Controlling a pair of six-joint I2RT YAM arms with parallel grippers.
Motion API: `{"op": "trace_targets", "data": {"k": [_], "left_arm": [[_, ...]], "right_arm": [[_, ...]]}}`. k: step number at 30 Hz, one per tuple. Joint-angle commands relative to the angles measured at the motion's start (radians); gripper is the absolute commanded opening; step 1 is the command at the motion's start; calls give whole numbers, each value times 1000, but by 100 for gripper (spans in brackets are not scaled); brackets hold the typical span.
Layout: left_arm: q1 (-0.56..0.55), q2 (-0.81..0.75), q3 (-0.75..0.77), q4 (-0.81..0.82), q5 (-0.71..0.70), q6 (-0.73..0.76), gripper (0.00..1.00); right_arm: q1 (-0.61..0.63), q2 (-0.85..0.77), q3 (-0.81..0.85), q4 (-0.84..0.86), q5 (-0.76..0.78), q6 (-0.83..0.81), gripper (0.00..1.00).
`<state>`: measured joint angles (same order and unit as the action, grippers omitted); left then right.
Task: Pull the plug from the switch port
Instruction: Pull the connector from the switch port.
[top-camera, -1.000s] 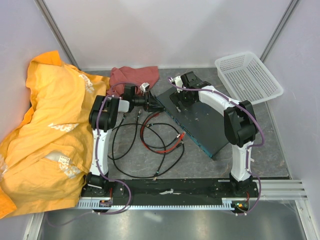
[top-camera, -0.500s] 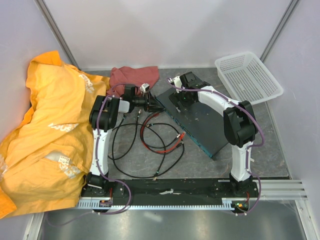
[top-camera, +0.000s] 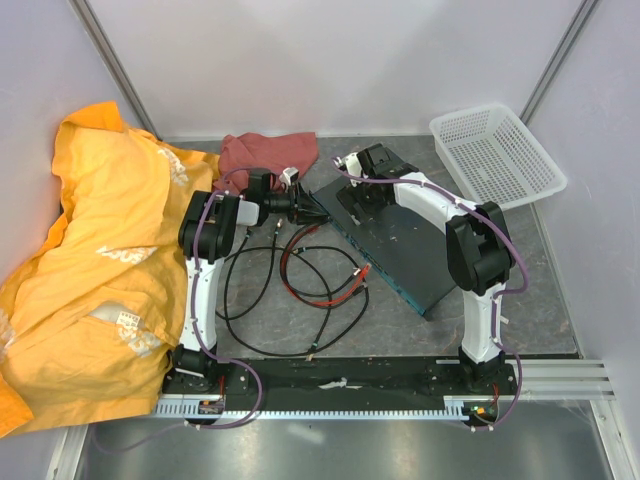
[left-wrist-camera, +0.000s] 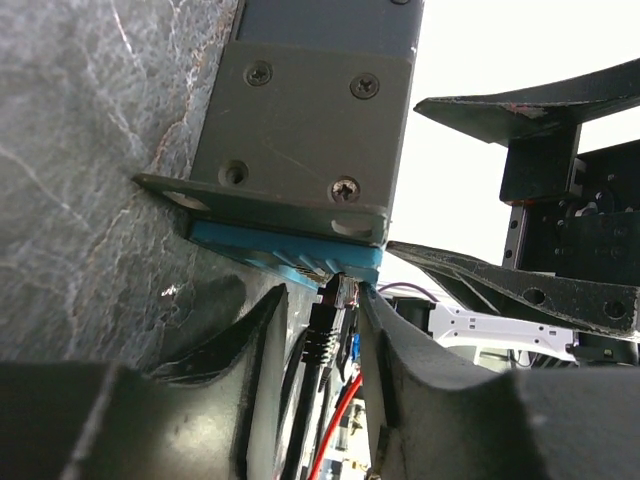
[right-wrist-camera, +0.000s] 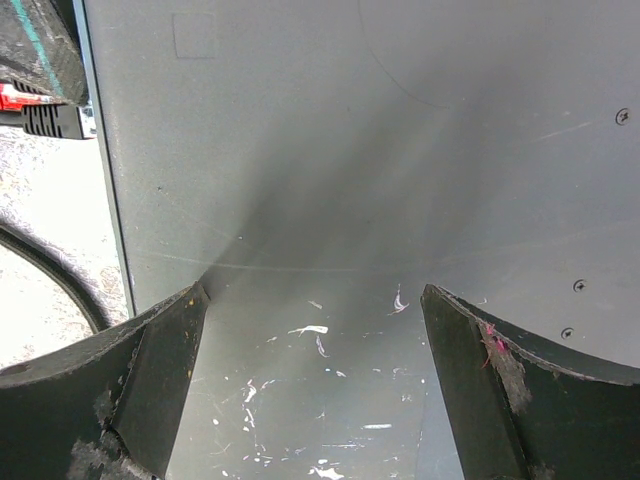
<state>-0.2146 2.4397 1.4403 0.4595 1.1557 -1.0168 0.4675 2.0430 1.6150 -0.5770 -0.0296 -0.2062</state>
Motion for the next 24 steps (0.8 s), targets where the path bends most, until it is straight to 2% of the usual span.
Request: {"op": "trace_targets", "data": {"k": [1, 5, 6, 8, 24], "left_arm": [[-3, 28, -6, 28, -67, -39, 36], [-3, 30, -14, 51, -67, -49, 21], [-2, 28, -17, 60, -65, -52, 11], [-2, 28, -20, 64, -65, -52, 2], [38, 28, -55, 122, 24, -16, 1]], "right_arm": [[14, 6, 17, -26, 5, -10, 98], [14, 6, 17, -26, 7, -12, 98], [16, 6, 17, -26, 7, -10, 98], [17, 6, 17, -26, 7, -13, 98], [36, 0, 11, -24, 7, -21, 98]]}}
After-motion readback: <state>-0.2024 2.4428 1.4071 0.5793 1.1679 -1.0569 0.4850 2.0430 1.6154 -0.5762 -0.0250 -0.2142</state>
